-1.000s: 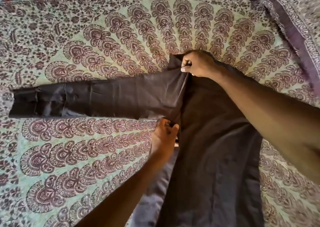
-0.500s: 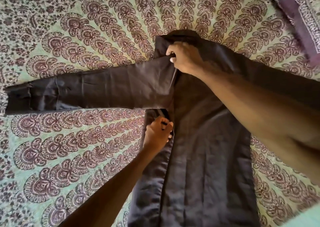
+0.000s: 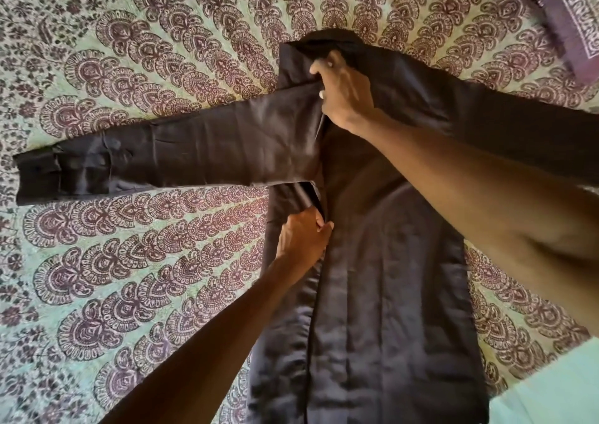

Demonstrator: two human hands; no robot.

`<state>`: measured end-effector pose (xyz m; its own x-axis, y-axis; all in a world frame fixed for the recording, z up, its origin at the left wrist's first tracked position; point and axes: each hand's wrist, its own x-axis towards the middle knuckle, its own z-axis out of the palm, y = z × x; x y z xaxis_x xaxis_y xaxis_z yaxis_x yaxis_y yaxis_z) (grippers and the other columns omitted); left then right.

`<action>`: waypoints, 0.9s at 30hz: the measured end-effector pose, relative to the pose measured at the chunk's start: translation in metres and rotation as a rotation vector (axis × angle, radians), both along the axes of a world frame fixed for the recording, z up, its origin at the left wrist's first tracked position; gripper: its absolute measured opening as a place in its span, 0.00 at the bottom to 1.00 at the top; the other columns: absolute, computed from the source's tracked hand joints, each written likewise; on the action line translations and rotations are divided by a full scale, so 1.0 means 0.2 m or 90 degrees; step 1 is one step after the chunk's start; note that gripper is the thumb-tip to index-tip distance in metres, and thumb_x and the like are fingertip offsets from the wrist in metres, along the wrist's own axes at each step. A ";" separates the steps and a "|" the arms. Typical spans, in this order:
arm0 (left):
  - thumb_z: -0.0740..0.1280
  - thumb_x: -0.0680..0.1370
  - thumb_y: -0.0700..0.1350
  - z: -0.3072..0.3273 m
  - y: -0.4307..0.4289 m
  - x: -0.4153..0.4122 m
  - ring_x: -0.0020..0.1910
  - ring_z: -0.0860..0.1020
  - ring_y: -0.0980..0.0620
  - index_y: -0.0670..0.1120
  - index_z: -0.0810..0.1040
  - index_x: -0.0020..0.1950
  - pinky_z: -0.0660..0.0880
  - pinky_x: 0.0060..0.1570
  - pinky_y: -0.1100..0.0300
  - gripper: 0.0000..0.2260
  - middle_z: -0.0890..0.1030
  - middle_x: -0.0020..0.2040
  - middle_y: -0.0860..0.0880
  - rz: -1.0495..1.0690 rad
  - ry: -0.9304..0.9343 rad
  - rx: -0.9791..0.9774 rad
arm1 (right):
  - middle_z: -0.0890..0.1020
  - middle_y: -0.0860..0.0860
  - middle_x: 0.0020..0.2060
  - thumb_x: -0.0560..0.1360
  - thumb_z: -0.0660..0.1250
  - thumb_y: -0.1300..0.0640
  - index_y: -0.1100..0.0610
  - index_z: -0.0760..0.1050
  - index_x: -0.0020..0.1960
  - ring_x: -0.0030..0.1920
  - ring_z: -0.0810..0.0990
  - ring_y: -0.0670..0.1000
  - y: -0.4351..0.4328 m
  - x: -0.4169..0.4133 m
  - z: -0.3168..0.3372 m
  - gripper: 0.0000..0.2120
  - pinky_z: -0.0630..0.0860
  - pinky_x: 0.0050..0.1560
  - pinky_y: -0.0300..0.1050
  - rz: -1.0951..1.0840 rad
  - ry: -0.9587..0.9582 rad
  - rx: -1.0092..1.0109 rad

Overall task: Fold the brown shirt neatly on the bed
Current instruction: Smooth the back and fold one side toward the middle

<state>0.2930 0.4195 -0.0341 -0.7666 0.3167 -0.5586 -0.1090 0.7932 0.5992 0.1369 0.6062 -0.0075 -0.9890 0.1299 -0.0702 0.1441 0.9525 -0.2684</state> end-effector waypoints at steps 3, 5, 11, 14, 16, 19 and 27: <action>0.67 0.74 0.57 -0.02 -0.06 0.03 0.43 0.83 0.45 0.51 0.76 0.38 0.78 0.44 0.55 0.11 0.84 0.37 0.47 -0.015 0.012 -0.021 | 0.72 0.54 0.60 0.76 0.68 0.59 0.54 0.71 0.61 0.50 0.80 0.58 -0.04 0.09 -0.02 0.15 0.71 0.39 0.47 -0.033 0.043 -0.016; 0.68 0.72 0.59 -0.03 -0.09 0.06 0.44 0.82 0.44 0.50 0.78 0.40 0.76 0.43 0.56 0.13 0.84 0.39 0.47 -0.059 0.045 -0.060 | 0.73 0.54 0.60 0.77 0.67 0.56 0.54 0.71 0.61 0.51 0.80 0.58 -0.07 0.15 -0.05 0.14 0.69 0.40 0.46 -0.058 0.044 -0.041; 0.66 0.71 0.52 -0.05 -0.06 0.11 0.41 0.83 0.44 0.45 0.79 0.39 0.79 0.40 0.54 0.11 0.83 0.37 0.46 -0.111 0.061 -0.021 | 0.80 0.52 0.53 0.76 0.68 0.54 0.57 0.71 0.60 0.55 0.79 0.55 -0.13 0.24 -0.13 0.15 0.74 0.51 0.50 -0.138 0.079 -0.142; 0.69 0.71 0.55 -0.06 -0.07 0.11 0.39 0.83 0.50 0.48 0.78 0.37 0.79 0.41 0.56 0.11 0.83 0.33 0.50 -0.073 0.020 0.006 | 0.81 0.52 0.51 0.76 0.68 0.55 0.57 0.71 0.59 0.55 0.79 0.54 -0.10 0.24 -0.13 0.14 0.74 0.52 0.49 -0.145 0.070 -0.156; 0.69 0.71 0.59 -0.05 -0.09 0.12 0.40 0.83 0.48 0.48 0.79 0.36 0.79 0.41 0.56 0.15 0.83 0.34 0.49 -0.099 0.023 -0.024 | 0.82 0.52 0.50 0.76 0.67 0.53 0.56 0.71 0.59 0.54 0.80 0.55 -0.08 0.24 -0.13 0.14 0.75 0.52 0.50 -0.149 0.034 -0.164; 0.67 0.72 0.58 -0.02 -0.11 0.14 0.46 0.82 0.41 0.46 0.81 0.42 0.77 0.44 0.54 0.16 0.84 0.41 0.44 -0.192 0.066 -0.119 | 0.83 0.52 0.47 0.76 0.67 0.51 0.54 0.72 0.58 0.51 0.81 0.56 -0.06 0.24 -0.14 0.13 0.77 0.50 0.50 -0.162 -0.002 -0.180; 0.62 0.72 0.63 -0.07 -0.13 0.14 0.43 0.82 0.43 0.46 0.79 0.40 0.79 0.44 0.52 0.20 0.84 0.39 0.45 -0.222 0.020 -0.040 | 0.84 0.51 0.45 0.76 0.67 0.53 0.53 0.73 0.56 0.50 0.82 0.54 -0.08 0.25 -0.14 0.10 0.77 0.48 0.49 -0.166 0.018 -0.180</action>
<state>0.3214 0.3927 -0.0489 -0.6354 0.5280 -0.5634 0.1923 0.8149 0.5468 0.1861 0.5897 -0.0346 -0.9274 0.3568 -0.1123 0.3605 0.7724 -0.5230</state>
